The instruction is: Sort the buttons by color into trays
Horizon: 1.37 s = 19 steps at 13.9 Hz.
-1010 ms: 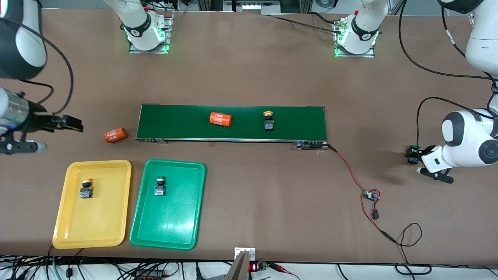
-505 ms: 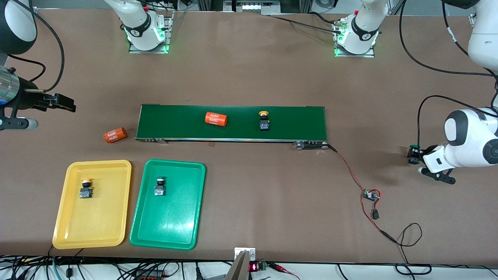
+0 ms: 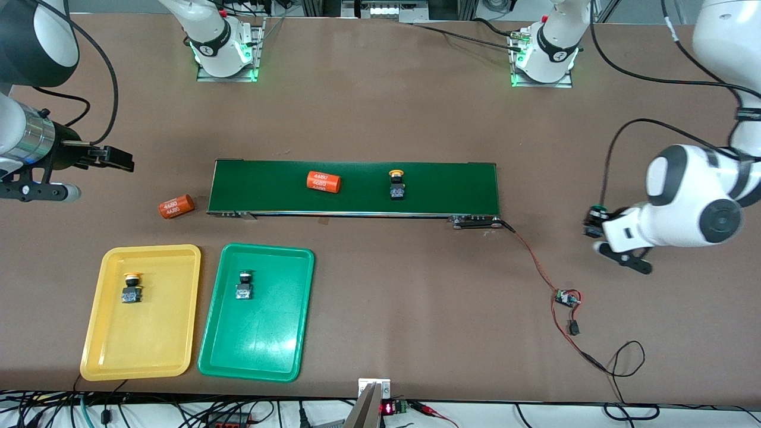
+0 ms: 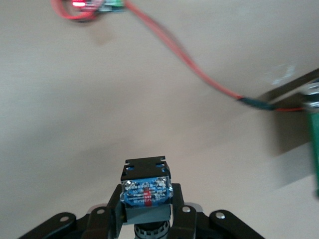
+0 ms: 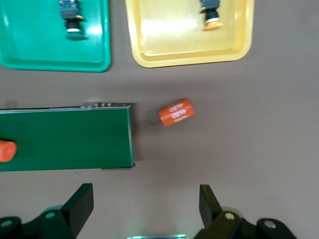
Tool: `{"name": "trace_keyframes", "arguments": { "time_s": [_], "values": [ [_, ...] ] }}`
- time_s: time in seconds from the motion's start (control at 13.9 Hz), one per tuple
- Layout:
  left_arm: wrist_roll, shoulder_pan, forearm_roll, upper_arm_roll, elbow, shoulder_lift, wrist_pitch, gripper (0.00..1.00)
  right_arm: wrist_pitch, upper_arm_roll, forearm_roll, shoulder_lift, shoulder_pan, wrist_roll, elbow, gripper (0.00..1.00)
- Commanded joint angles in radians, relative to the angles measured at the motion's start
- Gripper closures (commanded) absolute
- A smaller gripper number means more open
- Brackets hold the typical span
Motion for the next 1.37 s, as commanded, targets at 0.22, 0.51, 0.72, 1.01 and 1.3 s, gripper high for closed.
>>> {"name": "trace_keyframes", "arguments": {
  "time_s": [0.22, 0.51, 0.72, 1.01, 1.3],
  "values": [
    [-0.270, -0.169, -0.155, 0.010, -0.096, -0.093, 0.002, 1.00, 0.006, 0.004, 0.035, 0.011, 0.002, 0.017, 0.001, 0.00],
    [-0.513, -0.303, -0.178, 0.010, -0.157, -0.106, 0.080, 1.00, 0.035, 0.070, 0.099, 0.012, -0.001, 0.102, -0.007, 0.00],
    [-0.548, -0.349, -0.268, 0.010, -0.220, -0.135, 0.128, 1.00, 0.058, 0.153, 0.108, 0.027, 0.002, 0.211, -0.010, 0.00],
    [-0.648, -0.421, -0.270, 0.008, -0.270, -0.165, 0.232, 1.00, 0.148, 0.245, 0.108, 0.034, 0.003, 0.294, -0.083, 0.00],
    [-0.650, -0.449, -0.267, 0.007, -0.310, -0.166, 0.334, 1.00, 0.234, 0.306, 0.107, 0.029, 0.006, 0.357, -0.171, 0.00]
  ]
}}
